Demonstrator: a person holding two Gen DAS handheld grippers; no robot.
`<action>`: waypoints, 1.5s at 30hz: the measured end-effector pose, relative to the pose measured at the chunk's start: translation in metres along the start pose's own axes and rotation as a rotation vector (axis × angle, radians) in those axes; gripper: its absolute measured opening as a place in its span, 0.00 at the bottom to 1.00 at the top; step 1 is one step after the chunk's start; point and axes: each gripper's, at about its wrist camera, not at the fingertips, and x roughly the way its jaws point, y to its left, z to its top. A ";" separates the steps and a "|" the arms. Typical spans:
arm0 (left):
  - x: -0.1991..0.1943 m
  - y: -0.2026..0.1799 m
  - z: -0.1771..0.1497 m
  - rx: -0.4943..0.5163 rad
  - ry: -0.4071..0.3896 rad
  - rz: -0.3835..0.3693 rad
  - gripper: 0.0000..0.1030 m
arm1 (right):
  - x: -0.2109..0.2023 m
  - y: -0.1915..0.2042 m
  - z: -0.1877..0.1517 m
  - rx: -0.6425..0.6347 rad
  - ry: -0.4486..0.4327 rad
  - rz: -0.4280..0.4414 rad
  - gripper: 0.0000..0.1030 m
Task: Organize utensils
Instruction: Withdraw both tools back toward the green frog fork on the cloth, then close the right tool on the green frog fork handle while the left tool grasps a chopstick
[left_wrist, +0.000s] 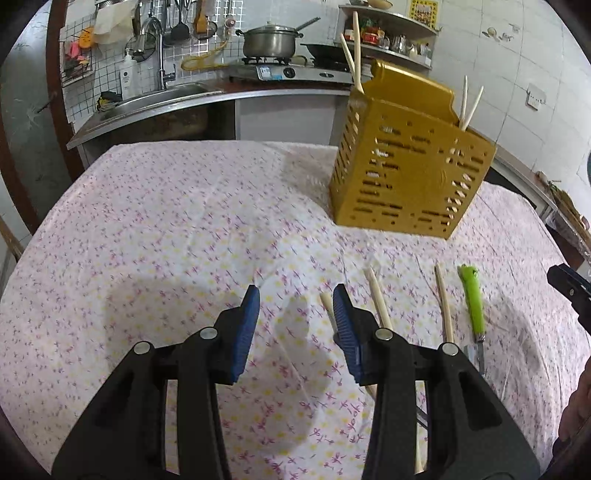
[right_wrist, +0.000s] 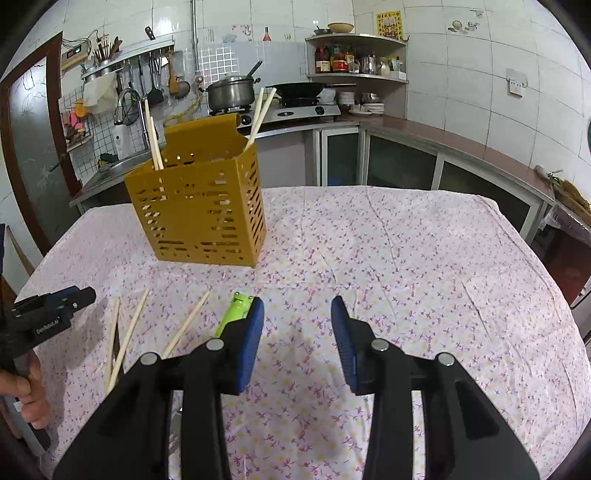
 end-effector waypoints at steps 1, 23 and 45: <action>0.002 -0.001 -0.001 0.003 0.004 -0.002 0.39 | 0.002 0.000 -0.001 0.000 0.005 0.000 0.37; 0.021 -0.007 -0.005 -0.039 0.096 -0.048 0.39 | 0.030 0.031 -0.019 0.011 0.109 0.041 0.37; 0.042 -0.041 -0.003 0.075 0.123 0.036 0.04 | 0.100 0.058 -0.004 0.023 0.286 -0.009 0.36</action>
